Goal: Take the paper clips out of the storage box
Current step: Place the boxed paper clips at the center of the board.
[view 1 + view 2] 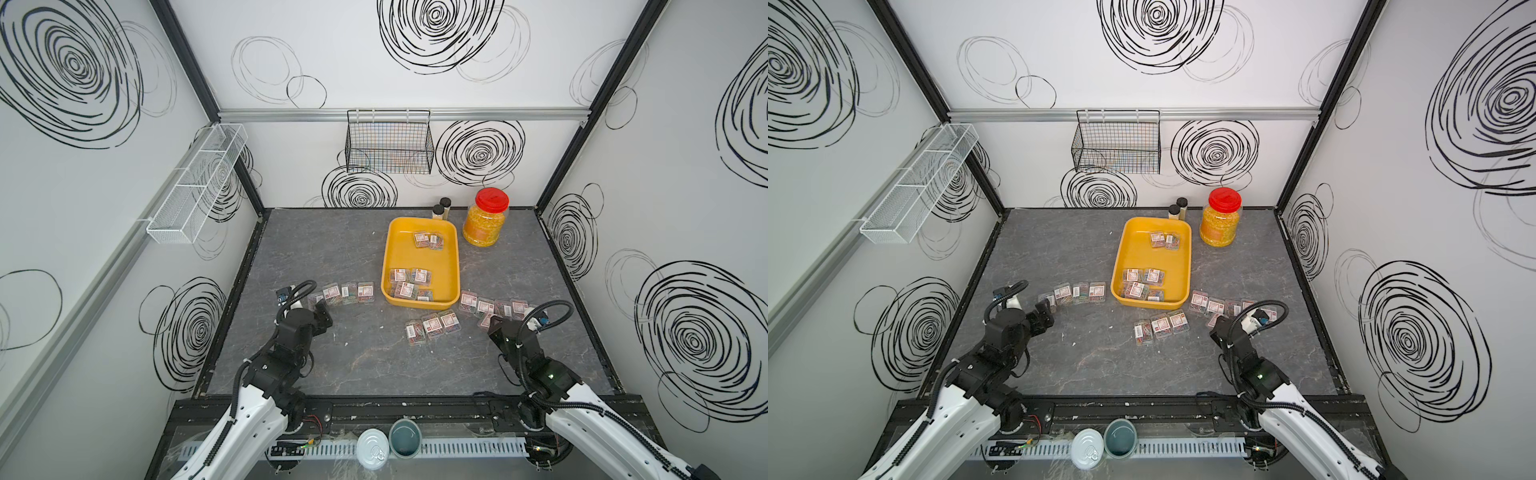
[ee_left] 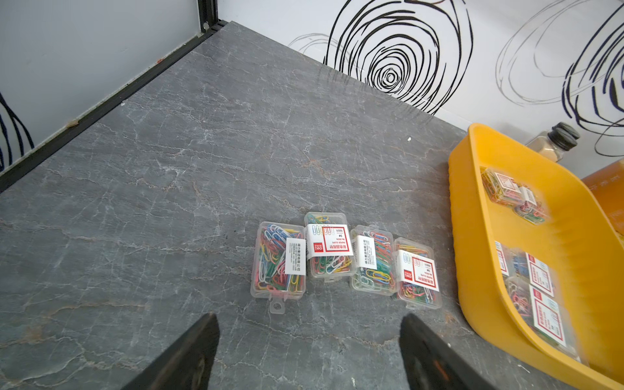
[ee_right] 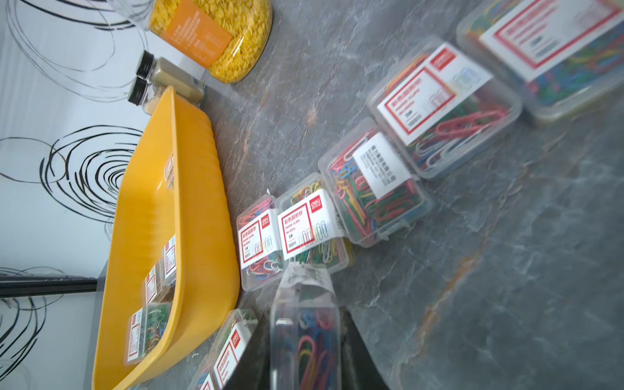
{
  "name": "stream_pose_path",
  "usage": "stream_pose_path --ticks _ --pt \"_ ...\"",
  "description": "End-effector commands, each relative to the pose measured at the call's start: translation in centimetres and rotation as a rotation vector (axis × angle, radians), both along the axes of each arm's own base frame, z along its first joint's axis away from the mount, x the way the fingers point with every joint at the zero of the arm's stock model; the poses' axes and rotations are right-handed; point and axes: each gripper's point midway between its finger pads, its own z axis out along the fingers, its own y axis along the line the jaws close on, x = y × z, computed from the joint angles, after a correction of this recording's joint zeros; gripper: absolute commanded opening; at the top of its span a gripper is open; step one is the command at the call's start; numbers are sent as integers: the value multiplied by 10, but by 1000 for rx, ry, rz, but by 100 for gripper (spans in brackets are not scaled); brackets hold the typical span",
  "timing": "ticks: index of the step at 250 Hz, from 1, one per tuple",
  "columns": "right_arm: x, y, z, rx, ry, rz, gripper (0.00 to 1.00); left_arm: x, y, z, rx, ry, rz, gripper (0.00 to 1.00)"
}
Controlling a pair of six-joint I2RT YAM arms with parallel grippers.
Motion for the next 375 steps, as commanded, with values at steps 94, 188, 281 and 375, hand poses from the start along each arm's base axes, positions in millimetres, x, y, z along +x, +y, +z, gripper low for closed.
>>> stream_pose_path --ticks 94,188,281,375 --pt "1 25 -20 160 26 31 19 0 2 -2 -8 -1 16 88" --pt "0 32 -26 91 54 34 35 0 1 -1 -11 -5 10 88" --pt "4 25 -31 27 40 -54 28 0 1 -2 -12 -3 6 88" --pt "1 37 -41 46 76 -41 27 0 0 -2 -12 -2 6 88"
